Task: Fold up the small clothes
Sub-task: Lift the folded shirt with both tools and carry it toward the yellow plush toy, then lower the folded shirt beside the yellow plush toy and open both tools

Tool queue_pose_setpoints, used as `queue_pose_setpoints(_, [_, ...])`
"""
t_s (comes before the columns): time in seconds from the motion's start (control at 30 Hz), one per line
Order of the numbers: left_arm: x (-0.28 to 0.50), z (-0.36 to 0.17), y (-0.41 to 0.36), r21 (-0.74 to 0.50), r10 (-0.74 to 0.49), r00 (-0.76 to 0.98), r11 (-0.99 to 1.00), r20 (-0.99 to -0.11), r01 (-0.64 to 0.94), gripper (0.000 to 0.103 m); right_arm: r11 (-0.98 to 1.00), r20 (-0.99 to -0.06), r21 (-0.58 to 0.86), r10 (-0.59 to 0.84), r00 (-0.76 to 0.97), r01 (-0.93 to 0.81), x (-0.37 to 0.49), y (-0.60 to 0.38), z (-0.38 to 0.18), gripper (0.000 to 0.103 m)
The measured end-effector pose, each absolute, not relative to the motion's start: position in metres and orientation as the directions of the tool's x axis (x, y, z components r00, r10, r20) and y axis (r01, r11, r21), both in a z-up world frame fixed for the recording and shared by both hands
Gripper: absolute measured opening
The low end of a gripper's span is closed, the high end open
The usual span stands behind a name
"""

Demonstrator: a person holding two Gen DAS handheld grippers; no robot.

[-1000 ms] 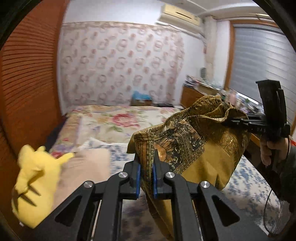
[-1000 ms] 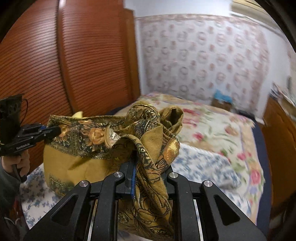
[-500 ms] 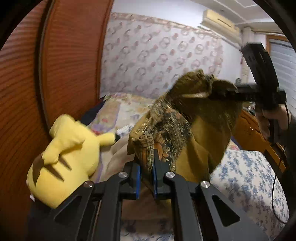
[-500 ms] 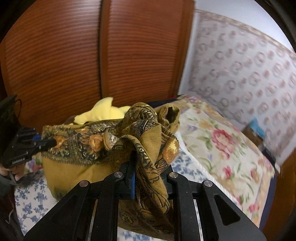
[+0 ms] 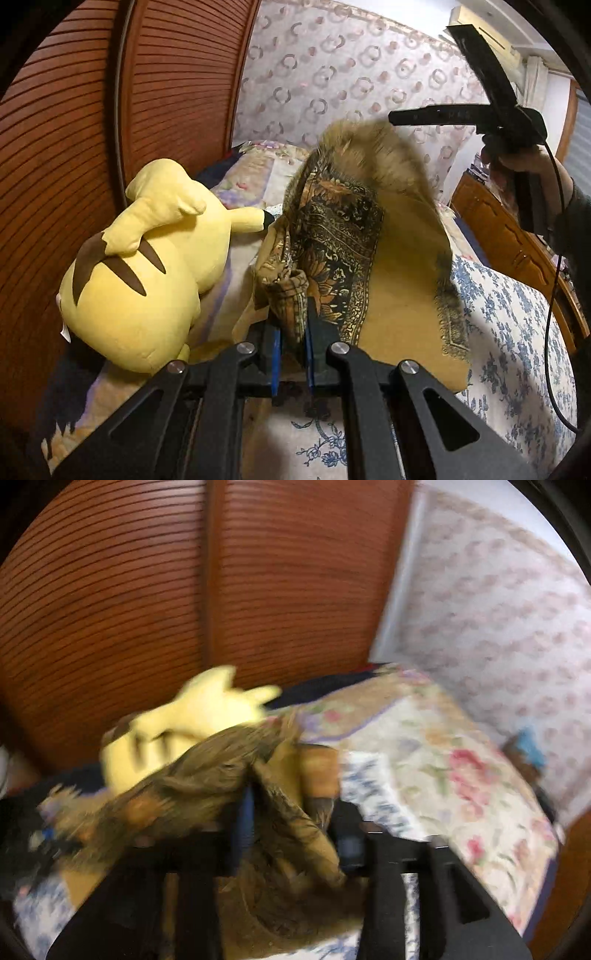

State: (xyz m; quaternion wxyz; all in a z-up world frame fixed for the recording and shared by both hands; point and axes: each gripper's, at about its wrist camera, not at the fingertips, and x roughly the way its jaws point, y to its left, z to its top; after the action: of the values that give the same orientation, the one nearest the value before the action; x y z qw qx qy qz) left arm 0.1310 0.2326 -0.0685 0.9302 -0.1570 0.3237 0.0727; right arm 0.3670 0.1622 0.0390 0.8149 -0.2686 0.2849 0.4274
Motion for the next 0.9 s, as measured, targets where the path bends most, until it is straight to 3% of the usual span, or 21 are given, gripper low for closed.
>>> queue_pose_setpoints(0.17, [0.134, -0.069, 0.232, -0.23, 0.046, 0.769, 0.941, -0.638, -0.247, 0.008, 0.511, -0.692, -0.145, 0.559, 0.456, -0.847, 0.374, 0.141, 0.035, 0.055])
queue_pose_setpoints(0.43, [0.132, -0.072, 0.229, -0.197, 0.063, 0.748, 0.947, -0.661, -0.254, 0.009, 0.508, -0.75, 0.019, 0.577, 0.324, -0.861, 0.373, 0.132, -0.024, 0.055])
queue_pose_setpoints(0.7, [0.131, -0.067, 0.227, -0.187, 0.061, 0.746, 0.952, -0.663, -0.244, 0.011, 0.561, -0.737, 0.128, 0.605, 0.3, -0.818, 0.389, 0.136, -0.057, 0.055])
queue_pose_setpoints(0.9, [0.114, -0.05, 0.224, -0.142, 0.099, 0.769, 0.96, -0.632, -0.24, 0.032, 0.616, -0.719, 0.059, 0.572, 0.394, -0.786, 0.365, 0.119, -0.035, 0.055])
